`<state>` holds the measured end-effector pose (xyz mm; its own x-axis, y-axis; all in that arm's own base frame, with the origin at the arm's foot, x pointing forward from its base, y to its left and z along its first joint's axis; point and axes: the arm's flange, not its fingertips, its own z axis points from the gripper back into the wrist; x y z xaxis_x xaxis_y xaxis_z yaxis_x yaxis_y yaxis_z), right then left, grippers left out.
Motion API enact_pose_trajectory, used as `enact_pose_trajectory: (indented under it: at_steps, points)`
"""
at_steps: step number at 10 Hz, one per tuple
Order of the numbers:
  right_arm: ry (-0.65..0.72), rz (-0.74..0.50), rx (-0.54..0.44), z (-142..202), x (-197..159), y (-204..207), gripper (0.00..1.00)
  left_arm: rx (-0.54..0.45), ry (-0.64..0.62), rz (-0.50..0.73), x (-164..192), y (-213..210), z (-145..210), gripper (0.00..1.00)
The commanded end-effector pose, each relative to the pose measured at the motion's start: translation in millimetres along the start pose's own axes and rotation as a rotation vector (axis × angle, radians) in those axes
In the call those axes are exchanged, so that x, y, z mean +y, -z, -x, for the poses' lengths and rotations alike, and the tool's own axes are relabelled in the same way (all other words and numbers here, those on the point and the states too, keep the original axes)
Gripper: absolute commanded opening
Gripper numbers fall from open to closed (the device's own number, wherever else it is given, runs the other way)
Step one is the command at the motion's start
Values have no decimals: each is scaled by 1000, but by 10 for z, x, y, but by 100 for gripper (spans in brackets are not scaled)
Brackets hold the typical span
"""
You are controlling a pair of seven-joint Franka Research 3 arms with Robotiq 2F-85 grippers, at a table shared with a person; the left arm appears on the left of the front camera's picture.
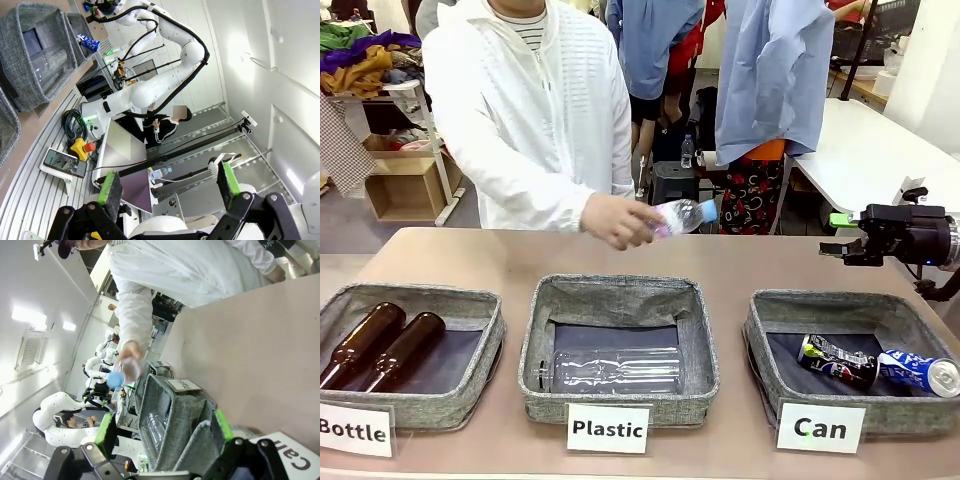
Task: Sort the can waste into the basket.
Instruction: Pick up the can waste from the table and place it in the right Fabric basket.
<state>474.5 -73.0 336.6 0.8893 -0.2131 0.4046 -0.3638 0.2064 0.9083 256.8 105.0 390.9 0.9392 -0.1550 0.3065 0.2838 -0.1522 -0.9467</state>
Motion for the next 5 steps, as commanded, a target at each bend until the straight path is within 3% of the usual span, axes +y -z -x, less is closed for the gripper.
enact_pose_trajectory:
  at_steps: [1,5]
  points:
    - [-20,7,-12,-13,23,18,100,3,24,10,-19,-1,10,100]
    - [-20,7,-12,-13,23,18,100,3,24,10,-19,-1,10,100]
